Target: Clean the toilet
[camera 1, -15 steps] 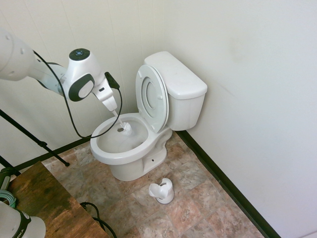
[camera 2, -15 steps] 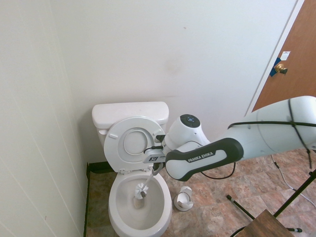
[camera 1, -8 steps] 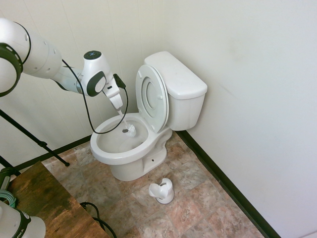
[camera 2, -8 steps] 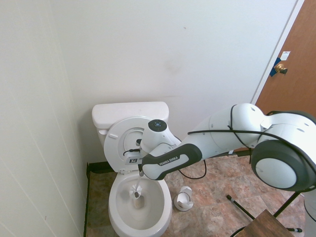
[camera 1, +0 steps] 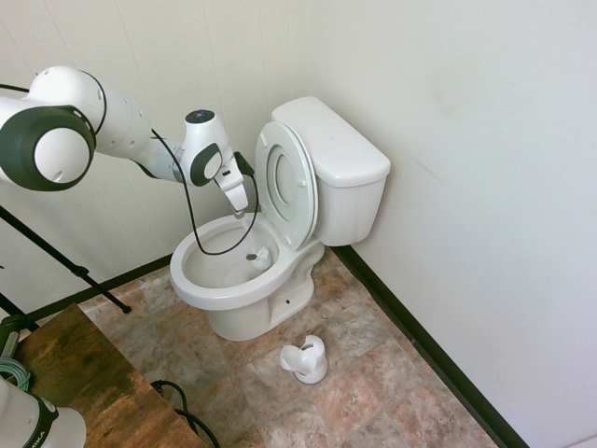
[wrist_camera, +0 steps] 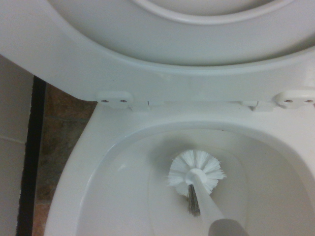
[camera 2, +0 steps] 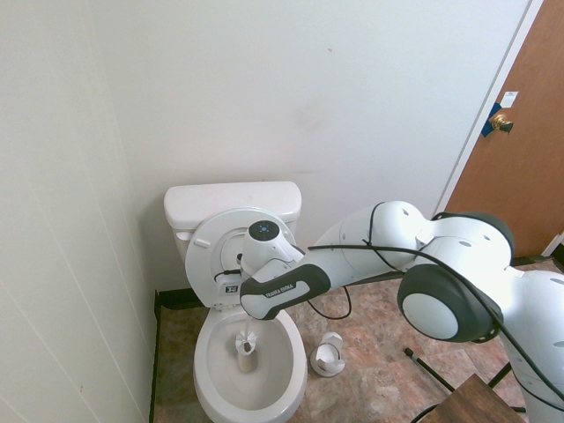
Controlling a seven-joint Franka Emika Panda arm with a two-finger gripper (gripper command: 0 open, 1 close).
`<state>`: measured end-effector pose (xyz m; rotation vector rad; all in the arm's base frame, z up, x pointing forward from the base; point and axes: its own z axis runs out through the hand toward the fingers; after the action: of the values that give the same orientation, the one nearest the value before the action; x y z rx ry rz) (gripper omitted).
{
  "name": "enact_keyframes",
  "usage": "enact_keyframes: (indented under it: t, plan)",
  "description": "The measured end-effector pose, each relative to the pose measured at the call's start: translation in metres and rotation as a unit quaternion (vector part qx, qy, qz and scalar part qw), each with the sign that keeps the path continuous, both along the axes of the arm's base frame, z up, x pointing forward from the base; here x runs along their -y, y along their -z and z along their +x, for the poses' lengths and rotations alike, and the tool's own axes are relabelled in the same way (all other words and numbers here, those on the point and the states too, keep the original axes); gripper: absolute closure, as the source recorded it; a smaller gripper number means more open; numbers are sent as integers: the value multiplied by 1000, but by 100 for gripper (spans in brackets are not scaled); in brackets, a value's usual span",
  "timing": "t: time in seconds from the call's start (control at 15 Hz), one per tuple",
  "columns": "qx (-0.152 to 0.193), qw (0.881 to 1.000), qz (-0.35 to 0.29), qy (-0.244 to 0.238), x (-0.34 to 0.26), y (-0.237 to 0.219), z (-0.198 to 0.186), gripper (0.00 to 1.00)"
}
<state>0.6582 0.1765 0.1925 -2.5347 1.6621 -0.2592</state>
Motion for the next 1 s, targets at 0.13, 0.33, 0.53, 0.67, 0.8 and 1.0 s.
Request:
enact_keyframes:
  t: [0.13,0.33,0.53,0.67,0.8,1.0]
  plan:
    - [-4,1000,-2,-2,-10,2,6,100]
    - [-5,1000,-4,-3,-21,-1,16,100]
    - [-6,1000,-6,-8,-33,-1,23,100]
    - [-10,1000,-8,-11,-39,7,23,100]
    - [-15,1000,-11,-15,-45,16,20,100]
    - [-20,999,-16,-28,-57,21,12,100]
